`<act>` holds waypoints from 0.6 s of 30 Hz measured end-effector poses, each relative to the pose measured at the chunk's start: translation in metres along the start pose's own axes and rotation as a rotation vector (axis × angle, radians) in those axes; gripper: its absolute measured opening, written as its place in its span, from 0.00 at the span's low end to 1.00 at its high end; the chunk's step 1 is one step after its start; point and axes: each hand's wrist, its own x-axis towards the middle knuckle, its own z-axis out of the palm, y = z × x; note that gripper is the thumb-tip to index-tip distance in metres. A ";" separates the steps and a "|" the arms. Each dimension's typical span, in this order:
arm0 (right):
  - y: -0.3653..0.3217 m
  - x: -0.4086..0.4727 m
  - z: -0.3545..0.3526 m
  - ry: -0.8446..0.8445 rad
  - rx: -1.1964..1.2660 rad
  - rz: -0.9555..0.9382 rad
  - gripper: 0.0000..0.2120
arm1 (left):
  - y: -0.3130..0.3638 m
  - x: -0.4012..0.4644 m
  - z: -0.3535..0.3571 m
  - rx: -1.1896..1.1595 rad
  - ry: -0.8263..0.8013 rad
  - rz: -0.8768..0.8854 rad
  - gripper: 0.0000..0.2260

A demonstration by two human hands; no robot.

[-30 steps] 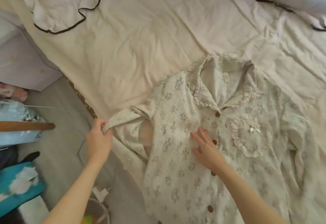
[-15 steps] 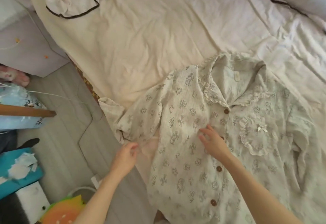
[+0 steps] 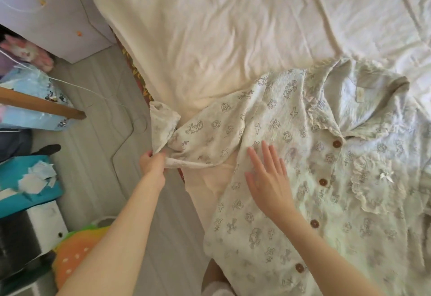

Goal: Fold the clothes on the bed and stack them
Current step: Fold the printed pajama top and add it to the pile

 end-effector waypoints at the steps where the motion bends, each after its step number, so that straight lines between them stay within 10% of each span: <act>1: -0.004 0.000 0.004 -0.095 -0.029 0.008 0.26 | 0.004 0.000 -0.008 -0.092 0.022 -0.020 0.14; 10: -0.015 0.005 -0.039 -0.241 0.597 0.306 0.21 | 0.096 -0.074 -0.028 -0.398 0.043 0.306 0.08; 14: 0.001 -0.015 -0.082 -0.155 1.188 0.523 0.20 | 0.122 -0.154 0.017 -0.089 -0.085 0.798 0.09; 18: 0.045 -0.048 -0.114 0.090 1.821 0.601 0.33 | 0.067 -0.234 0.075 0.434 -0.613 1.132 0.11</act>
